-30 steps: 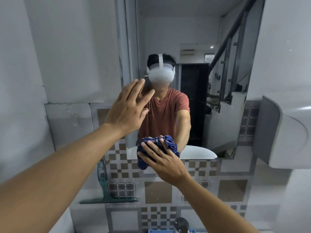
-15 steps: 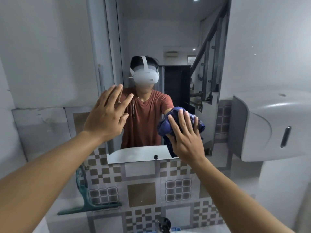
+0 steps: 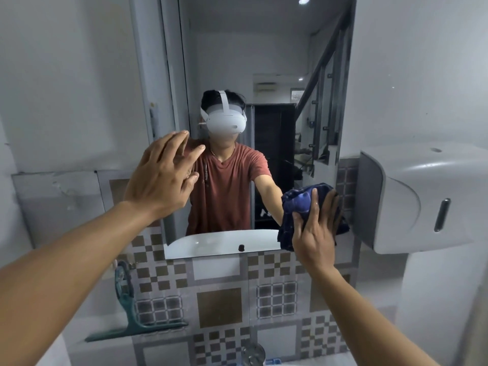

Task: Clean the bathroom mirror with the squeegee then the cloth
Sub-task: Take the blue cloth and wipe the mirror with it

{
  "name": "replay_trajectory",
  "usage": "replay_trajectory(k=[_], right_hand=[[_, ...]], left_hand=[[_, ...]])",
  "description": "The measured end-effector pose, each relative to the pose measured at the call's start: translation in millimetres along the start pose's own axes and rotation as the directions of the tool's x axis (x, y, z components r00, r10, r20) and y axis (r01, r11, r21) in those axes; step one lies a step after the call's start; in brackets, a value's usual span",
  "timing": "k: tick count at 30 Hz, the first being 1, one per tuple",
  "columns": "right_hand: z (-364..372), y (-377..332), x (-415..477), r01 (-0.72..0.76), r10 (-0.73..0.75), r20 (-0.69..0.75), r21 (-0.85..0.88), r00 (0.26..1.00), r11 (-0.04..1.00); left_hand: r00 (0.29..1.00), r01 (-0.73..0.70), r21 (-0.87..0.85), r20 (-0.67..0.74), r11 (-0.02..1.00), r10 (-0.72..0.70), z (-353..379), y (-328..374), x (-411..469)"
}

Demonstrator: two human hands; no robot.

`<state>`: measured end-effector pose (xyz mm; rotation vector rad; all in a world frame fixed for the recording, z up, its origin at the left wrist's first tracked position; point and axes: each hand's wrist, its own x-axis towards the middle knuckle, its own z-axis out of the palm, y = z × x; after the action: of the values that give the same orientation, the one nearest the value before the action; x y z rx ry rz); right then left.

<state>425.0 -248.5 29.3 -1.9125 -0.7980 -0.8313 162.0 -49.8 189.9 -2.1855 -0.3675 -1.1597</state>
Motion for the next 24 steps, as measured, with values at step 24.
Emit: replay_trajectory(k=[24], right_hand=[[67.5, -58.6, -64.0, 0.824, -0.782, 0.262, -0.213, 0.566, 0.525]], left_hand=[[1.0, -0.009, 0.003, 0.029, 1.0, 0.009, 3.2, -13.1, 13.4]])
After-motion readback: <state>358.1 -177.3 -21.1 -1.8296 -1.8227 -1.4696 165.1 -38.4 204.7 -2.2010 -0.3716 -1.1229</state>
